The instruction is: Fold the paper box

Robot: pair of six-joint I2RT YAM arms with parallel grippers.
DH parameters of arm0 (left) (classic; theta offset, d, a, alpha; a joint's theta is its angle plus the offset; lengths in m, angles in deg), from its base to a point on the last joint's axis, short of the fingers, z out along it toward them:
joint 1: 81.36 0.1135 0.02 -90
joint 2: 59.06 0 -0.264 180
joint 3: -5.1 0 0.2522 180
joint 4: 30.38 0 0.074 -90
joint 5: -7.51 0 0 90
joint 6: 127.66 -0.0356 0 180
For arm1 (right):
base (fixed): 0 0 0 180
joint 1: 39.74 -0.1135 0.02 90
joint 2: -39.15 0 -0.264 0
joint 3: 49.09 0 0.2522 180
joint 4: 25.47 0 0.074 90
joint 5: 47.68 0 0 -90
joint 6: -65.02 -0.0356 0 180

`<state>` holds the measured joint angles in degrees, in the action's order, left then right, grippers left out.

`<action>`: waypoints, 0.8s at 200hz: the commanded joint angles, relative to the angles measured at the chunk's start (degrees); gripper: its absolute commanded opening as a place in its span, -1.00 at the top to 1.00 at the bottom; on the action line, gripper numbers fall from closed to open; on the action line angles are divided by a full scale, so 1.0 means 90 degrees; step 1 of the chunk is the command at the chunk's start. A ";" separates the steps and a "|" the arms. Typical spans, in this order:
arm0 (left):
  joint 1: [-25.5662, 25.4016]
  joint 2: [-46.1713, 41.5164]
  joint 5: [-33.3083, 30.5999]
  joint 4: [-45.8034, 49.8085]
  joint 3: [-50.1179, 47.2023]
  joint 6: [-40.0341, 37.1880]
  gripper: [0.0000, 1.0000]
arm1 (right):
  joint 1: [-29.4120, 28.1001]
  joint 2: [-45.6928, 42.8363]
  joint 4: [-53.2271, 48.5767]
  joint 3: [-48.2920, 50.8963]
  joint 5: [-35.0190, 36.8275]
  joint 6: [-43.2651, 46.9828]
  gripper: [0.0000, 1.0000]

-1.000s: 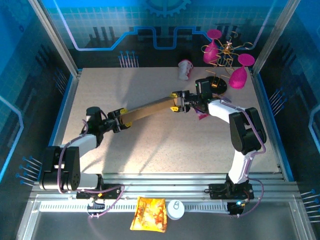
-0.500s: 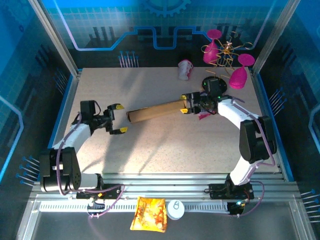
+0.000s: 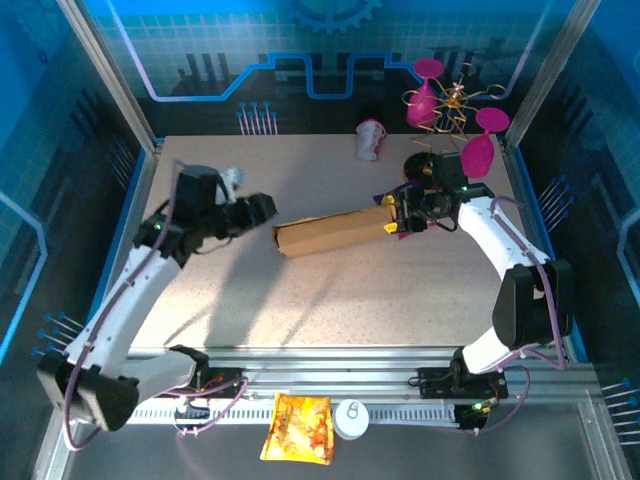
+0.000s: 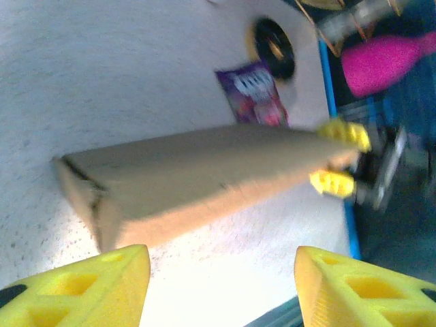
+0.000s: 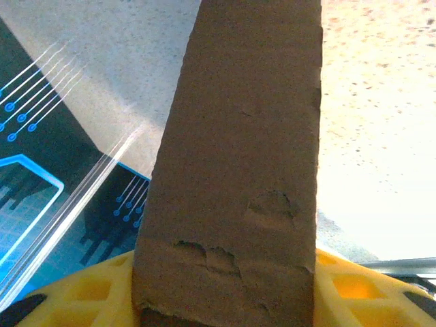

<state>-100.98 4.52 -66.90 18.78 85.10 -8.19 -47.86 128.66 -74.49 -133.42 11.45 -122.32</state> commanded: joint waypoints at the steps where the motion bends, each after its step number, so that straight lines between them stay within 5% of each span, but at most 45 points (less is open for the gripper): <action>1: -0.0432 -0.0169 -0.0835 -0.0077 -0.0339 -0.2702 -0.24 | 0.0199 0.0145 -0.0911 -0.0278 -0.0004 0.0408 0.36; 74: -0.0574 0.0116 -0.0573 -0.0806 -0.0796 -0.6518 -0.85 | 0.0505 0.1011 -0.1879 -0.1331 -0.0196 0.1573 0.37; 121: -0.0579 0.0670 -0.0222 -0.1197 -0.0660 -0.6149 -0.70 | 0.0504 0.1247 -0.1649 -0.1308 -0.0167 0.1407 0.37; 160: -0.0583 0.1123 -0.0332 -0.1173 -0.0150 -0.5302 -0.27 | 0.0507 0.1339 -0.1200 -0.1171 -0.0190 0.0963 0.38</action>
<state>-105.88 13.13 -71.14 9.90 79.79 -60.21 -43.80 139.70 -86.27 -144.26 7.71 -111.44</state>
